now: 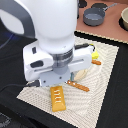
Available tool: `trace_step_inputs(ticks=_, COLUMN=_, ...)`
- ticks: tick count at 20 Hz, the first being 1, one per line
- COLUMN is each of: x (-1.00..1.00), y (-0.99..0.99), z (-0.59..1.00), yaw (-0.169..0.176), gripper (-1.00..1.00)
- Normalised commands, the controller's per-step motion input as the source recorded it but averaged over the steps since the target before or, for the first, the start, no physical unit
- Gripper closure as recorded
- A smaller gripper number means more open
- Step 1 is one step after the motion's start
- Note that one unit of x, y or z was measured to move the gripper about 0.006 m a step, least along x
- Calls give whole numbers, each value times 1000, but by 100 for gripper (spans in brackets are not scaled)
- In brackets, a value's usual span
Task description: Interact with the objects in diverse but meaningful ways.
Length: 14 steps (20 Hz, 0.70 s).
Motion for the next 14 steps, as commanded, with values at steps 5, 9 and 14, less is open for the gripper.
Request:
trace_step_inputs(ticks=5, x=455, y=-285, z=-164, yaw=-19, gripper=-100)
trace_step_inputs(ticks=9, x=376, y=-274, z=-164, yaw=-20, gripper=-100)
trace_step_inputs(ticks=14, x=338, y=-241, z=-166, yaw=-16, gripper=-100)
